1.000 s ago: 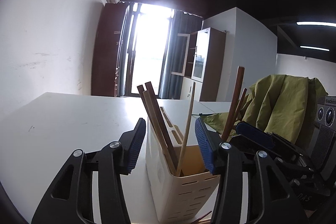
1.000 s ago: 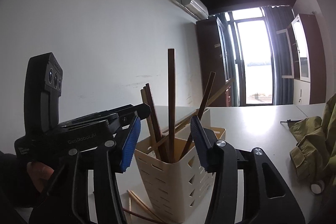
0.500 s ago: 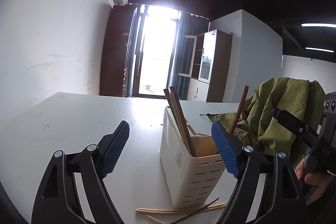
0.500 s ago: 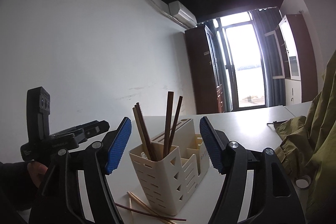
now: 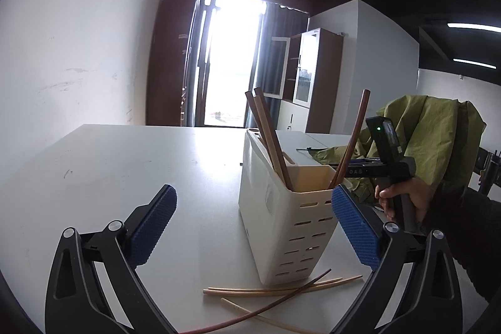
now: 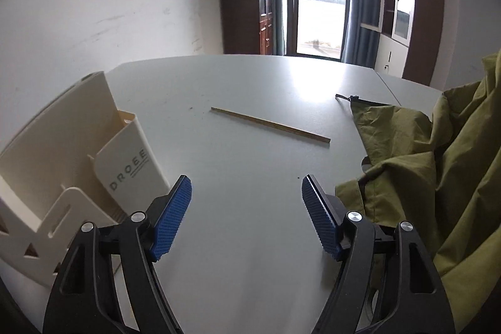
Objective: Organize utensils
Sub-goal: 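Move the right tool to the lone light chopstick on the table and close on it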
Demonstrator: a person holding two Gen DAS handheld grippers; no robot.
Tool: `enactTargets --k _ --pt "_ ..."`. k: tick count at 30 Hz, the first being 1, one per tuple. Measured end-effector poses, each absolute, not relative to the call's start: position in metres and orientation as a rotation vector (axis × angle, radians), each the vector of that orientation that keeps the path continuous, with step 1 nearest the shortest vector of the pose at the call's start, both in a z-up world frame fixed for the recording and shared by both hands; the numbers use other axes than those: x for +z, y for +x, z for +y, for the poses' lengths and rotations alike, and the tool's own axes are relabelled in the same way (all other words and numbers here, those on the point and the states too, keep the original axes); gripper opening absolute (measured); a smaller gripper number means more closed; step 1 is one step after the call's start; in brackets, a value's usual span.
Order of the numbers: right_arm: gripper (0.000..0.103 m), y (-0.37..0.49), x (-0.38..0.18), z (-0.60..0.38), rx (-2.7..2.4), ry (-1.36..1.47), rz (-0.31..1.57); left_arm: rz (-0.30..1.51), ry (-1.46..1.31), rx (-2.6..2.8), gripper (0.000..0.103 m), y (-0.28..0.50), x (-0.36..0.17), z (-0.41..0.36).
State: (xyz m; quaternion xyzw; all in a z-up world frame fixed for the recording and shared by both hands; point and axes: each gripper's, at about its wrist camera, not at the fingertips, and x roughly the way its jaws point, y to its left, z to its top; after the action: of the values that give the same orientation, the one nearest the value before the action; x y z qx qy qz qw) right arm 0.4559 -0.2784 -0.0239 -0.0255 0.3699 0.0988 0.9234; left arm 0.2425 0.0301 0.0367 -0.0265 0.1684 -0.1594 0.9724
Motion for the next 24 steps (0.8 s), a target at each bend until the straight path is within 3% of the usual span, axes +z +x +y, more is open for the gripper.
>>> enactTargets --k 3,8,12,18,24 --pt "0.071 0.537 -0.051 -0.276 0.181 -0.172 0.885 0.366 -0.103 -0.311 0.097 0.254 0.027 0.046" --pt "0.049 0.627 -0.075 -0.268 0.216 -0.290 0.969 0.405 -0.174 -0.284 0.097 0.270 0.017 0.069" --pt "0.047 0.669 -0.091 -0.273 0.204 -0.325 1.018 0.433 -0.179 -0.280 0.097 0.275 0.008 0.070" --pt "0.026 0.671 -0.105 -0.278 0.296 -0.255 1.079 0.464 -0.189 -0.291 0.097 0.280 -0.001 0.070" --pt "0.017 0.663 -0.104 -0.263 0.220 -0.274 1.106 0.473 -0.199 -0.290 0.097 0.283 -0.005 0.072"
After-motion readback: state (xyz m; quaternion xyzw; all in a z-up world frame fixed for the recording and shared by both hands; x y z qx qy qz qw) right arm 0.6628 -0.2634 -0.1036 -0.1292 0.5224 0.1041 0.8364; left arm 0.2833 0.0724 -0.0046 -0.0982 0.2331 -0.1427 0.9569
